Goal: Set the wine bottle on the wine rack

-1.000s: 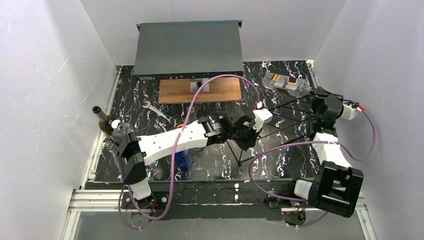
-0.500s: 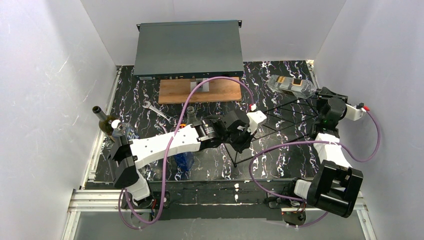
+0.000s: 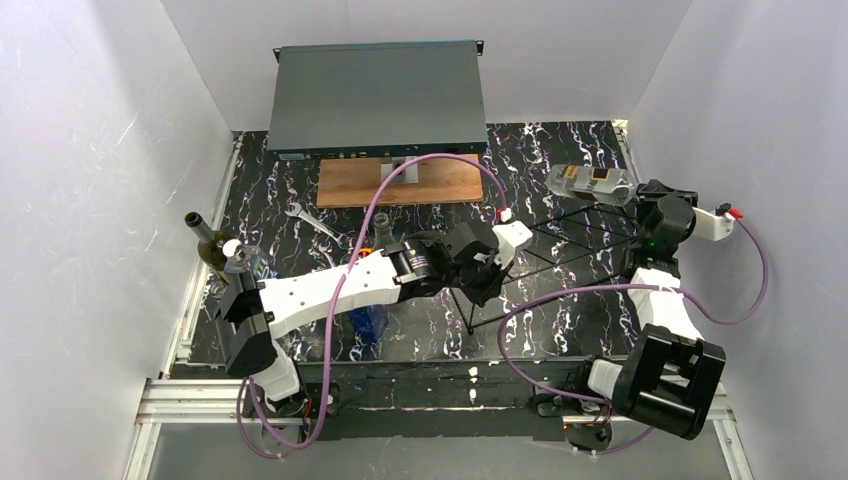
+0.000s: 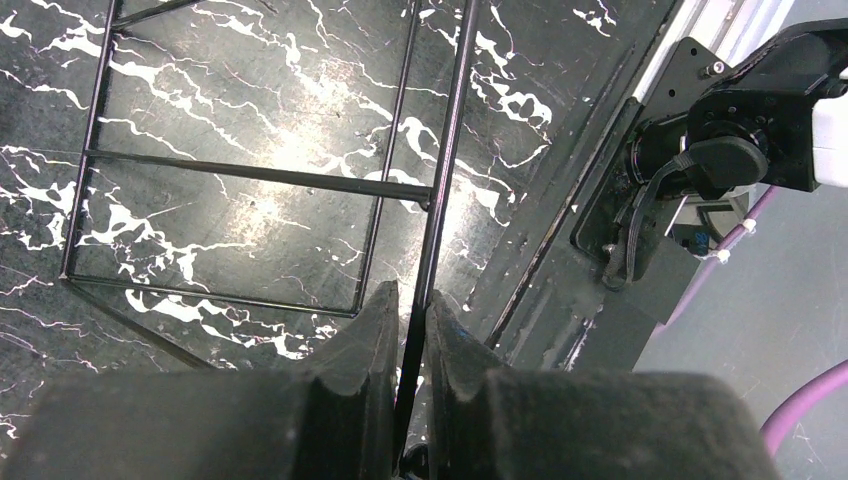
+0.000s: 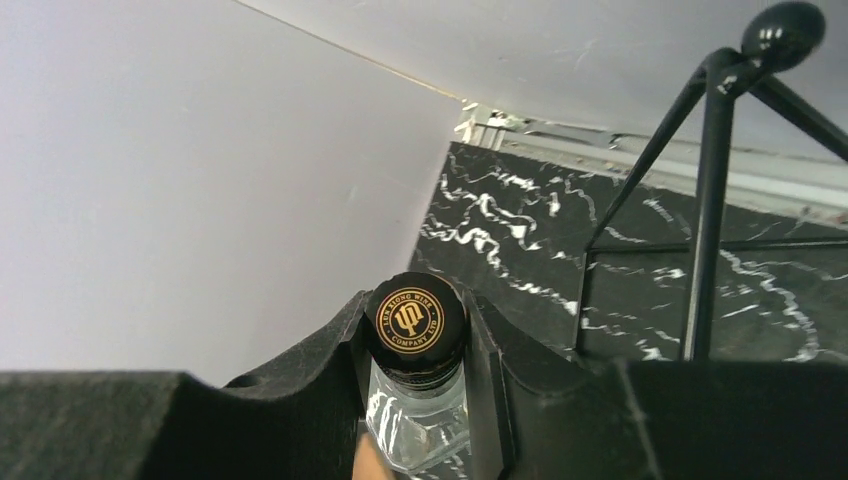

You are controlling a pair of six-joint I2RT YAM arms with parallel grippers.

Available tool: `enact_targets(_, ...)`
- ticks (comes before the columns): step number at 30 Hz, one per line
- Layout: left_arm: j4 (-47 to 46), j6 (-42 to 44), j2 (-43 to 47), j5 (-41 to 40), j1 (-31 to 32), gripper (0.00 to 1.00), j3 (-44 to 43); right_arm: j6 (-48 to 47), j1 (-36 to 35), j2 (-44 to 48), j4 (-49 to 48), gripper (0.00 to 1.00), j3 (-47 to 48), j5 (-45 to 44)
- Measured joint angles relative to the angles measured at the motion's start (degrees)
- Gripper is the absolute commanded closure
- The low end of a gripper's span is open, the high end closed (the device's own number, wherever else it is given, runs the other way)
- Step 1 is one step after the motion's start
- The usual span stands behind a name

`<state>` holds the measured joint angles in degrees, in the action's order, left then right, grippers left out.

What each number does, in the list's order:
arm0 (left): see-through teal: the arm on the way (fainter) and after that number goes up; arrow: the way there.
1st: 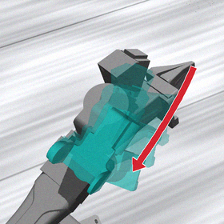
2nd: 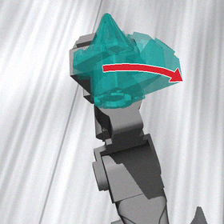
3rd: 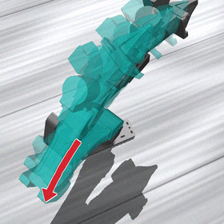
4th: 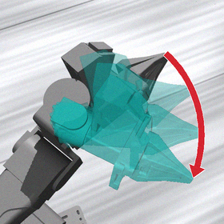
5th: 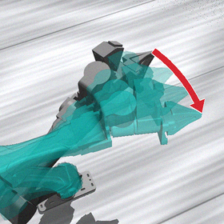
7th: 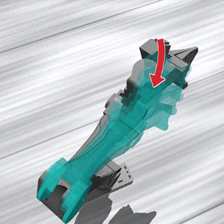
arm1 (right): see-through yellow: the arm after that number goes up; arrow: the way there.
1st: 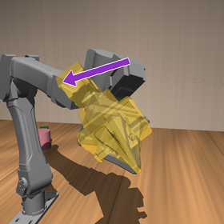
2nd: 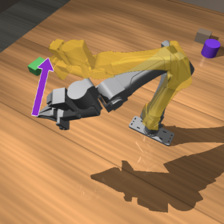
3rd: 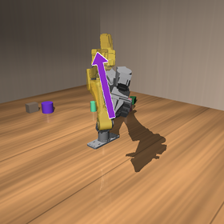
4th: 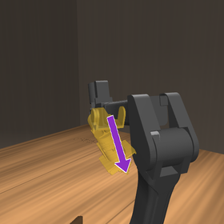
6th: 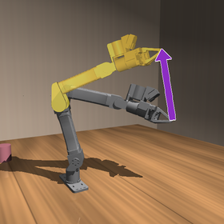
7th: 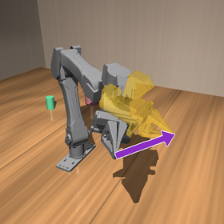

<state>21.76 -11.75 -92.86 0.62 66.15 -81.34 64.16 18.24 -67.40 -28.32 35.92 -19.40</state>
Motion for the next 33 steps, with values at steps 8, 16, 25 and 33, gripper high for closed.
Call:
enact_targets(8, -0.9, -2.3, 0.8, -1.3, 0.3, 1.00, 1.1, -10.3, 0.0, 0.4, 0.7, 0.99, 0.0, -0.5)
enact_targets(16, -0.7, -3.4, 1.5, -3.4, 0.6, 1.00, 1.7, -14.9, -0.2, -0.1, -0.5, 0.99, 0.0, 1.6)
enact_targets(25, -0.2, -3.8, 1.6, -4.4, 0.6, 1.00, 1.7, -16.8, -0.3, -0.2, -1.0, 0.99, 0.0, 4.4)
enact_targets(33, -0.2, -4.2, 1.6, -6.1, 0.6, 1.00, 1.6, -22.2, -1.0, 0.3, 4.8, 0.99, 4.6, 3.7)
